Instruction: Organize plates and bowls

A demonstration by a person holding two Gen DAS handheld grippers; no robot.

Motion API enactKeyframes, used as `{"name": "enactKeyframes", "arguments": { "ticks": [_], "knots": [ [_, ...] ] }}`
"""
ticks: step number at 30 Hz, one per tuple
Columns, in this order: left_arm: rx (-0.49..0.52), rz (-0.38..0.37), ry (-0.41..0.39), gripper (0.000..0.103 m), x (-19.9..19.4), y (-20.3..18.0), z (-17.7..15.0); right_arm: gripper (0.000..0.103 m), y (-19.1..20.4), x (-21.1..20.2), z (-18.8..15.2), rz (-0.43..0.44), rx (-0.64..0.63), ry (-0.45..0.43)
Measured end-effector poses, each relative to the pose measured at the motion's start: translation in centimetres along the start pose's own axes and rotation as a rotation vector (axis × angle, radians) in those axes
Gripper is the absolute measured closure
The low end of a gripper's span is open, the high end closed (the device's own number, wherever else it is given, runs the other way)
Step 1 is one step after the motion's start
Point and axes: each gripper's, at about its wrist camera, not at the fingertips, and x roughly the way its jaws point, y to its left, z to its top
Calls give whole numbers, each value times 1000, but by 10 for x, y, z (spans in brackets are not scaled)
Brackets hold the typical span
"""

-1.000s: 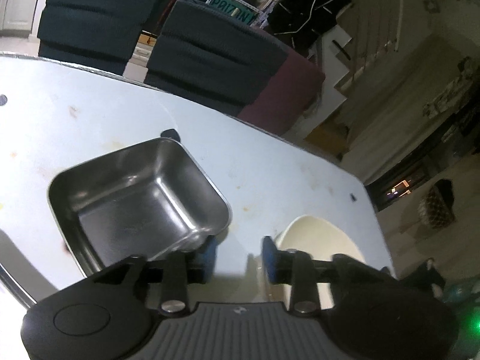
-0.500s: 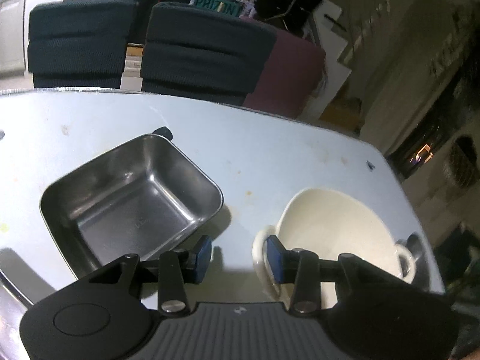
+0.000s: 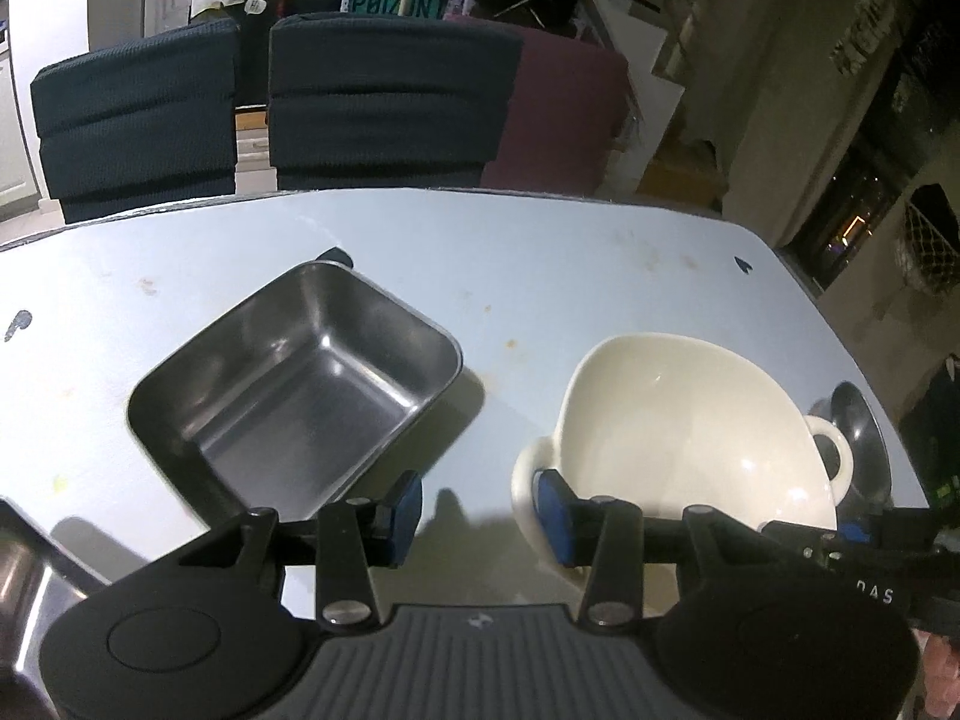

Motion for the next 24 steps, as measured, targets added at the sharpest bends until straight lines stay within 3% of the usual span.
{"name": "enactKeyframes", "arguments": {
  "ticks": [5,9,14,18,22,24],
  "knots": [
    [-4,-4,15,57,-6,5,-4,75,7,-4,-8,17,-9,28],
    [-83,-24,35,59,-8,11,-5,75,9,-8,-11,33,-17,36],
    [-115,-59,35,59,-6,18,-6,64,-19,-18,-7,11,112,-63],
    [-150,-83,38,59,-4,25,-5,64,-40,-20,-4,75,225,-98],
    [-154,-97,49,61,-4,26,-3,64,-44,-22,-3,98,243,-134],
    [-165,-111,51,61,-4,28,-2,70,-43,-21,-3,99,244,-138]
  ]
}}
